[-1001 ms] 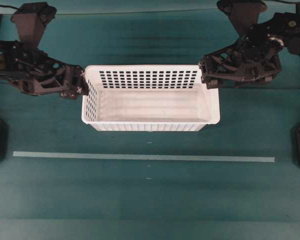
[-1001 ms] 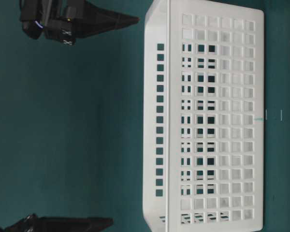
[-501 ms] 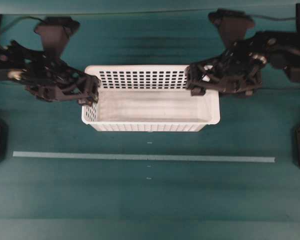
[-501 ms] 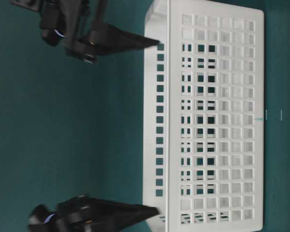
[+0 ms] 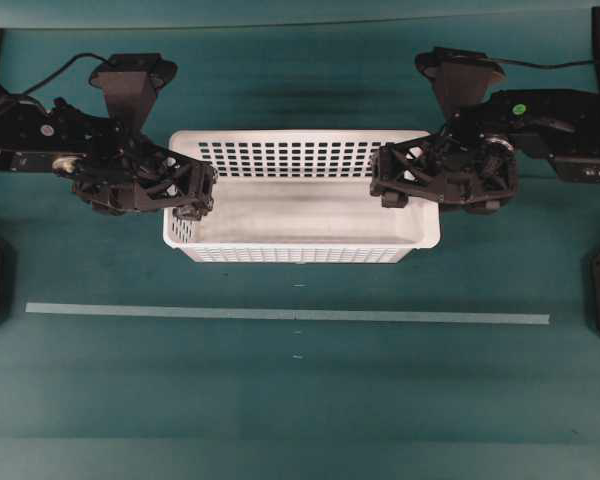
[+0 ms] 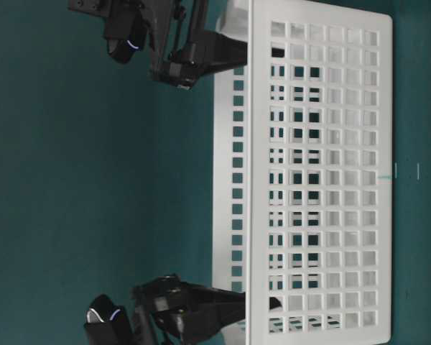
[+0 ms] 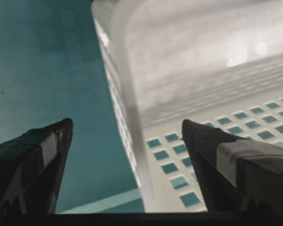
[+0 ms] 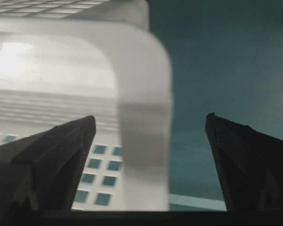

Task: Lift the white basket with both hands.
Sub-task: 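Lower both grippers onto the basket rims and close them on the edges, then lift the basket upward with both grippers holding the rims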

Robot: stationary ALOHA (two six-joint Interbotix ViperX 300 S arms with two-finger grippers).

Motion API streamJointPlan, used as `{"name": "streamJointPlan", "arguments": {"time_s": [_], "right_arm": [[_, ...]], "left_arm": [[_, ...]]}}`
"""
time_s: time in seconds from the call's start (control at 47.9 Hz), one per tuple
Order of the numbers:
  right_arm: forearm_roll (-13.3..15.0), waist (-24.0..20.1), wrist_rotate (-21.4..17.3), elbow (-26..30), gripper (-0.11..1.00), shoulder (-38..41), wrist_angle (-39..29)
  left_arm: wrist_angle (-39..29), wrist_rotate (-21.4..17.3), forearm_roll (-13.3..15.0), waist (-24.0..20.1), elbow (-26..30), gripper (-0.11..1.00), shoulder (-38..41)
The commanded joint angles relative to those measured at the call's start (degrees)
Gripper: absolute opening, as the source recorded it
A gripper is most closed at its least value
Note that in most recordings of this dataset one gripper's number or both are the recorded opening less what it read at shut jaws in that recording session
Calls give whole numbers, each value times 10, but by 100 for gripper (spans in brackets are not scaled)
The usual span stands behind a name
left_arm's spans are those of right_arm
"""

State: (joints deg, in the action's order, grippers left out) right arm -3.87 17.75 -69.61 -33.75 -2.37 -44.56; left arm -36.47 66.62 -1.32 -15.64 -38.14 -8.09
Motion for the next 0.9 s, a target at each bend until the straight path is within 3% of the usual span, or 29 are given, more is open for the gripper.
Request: {"name": "streamJointPlan", "arguments": {"time_s": [0.0,0.375,0.459,0.521,0.626,0.751,0.876], "right_arm": [[3,-3,0,2,95,3,11],[4,-1,-1,-4,94,8,9],[3,0,-2,-5,88,11,3],[3,0,-2,-6,77,11,4],[3,0,-1,-6,49,11,12],[3,1,-1,-6,21,11,20],[3,1,-1,-6,17,11,25]], "left_arm": [[4,1,-3,1,4,93,0],[7,-1,-3,1,-1,92,1],[16,-4,-3,1,-3,90,4],[25,-4,-3,1,-4,85,8],[36,-4,-3,0,-9,67,11],[47,-4,-3,1,-12,33,11],[48,-4,-3,1,-11,9,11]]}}
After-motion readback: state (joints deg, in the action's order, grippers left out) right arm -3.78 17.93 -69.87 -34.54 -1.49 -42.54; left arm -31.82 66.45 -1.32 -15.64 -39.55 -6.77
